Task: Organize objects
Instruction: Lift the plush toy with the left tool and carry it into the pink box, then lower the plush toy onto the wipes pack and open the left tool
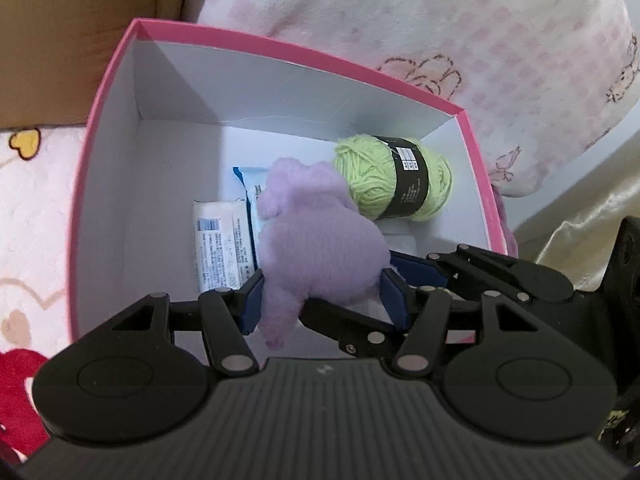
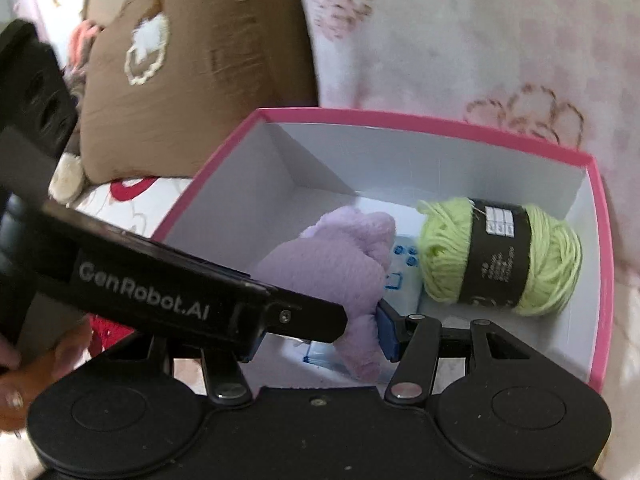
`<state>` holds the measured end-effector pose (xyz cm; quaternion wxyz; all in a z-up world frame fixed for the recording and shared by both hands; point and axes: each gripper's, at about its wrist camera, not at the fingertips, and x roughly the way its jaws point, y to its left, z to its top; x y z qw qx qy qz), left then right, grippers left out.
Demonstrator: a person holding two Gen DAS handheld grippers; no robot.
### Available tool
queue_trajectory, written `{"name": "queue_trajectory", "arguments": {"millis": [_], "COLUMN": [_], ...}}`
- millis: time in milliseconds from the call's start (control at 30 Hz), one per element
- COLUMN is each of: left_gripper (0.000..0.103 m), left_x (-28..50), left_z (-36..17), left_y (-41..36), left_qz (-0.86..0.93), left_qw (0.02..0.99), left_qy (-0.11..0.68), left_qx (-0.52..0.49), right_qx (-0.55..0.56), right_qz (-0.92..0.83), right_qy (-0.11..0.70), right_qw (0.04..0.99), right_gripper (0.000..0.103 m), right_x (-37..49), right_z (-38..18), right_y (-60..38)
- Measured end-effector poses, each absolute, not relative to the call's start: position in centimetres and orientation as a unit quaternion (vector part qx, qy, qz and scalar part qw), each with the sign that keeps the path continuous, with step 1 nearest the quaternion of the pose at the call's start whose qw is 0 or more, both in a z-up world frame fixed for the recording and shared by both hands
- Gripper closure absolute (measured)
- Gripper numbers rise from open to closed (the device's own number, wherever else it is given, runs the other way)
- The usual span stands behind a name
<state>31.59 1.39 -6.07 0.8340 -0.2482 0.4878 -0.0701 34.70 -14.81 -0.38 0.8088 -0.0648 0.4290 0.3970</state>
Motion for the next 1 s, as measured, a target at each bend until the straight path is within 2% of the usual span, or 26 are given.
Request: {"name": "queue_trajectory", "arguments": {"millis": [233,300,567,1000], "left_gripper": [0.044,0.046,0.046,0.045], "left_x": [31.5,31.5,30.4,23.7], "left_z": [-7.0,-7.2,-6.4,0.1], "left_y": [1.6,1.7,1.6,2.1], "left_qz": [-0.075,-0.07,-0.065,-0.096], "left_qw": [0.822,0.82,0.847,0.869], "left_qy": [0.502,0.503,0.482,0.466], "left_qx": [-0.26,-0.262,-0.216,-0.136], "right_qx": [-0.07,-0.065,-0.046,-0.048], "right_qz": [0.396,0.375,0.371,0.364], "right_qy": [0.445,0.455,0.428,0.361], "right_qw": [0.8,0.805,0.823,0.857], "right_gripper": [0.042,0.029,0.029,0.029], "right_x": [34.7,34.9,32.9,27.2], "right_z": [-1.5,-1.8,-0.3,6.5], "right_y": [-14.7,-14.6,-16.8,-22.2]}}
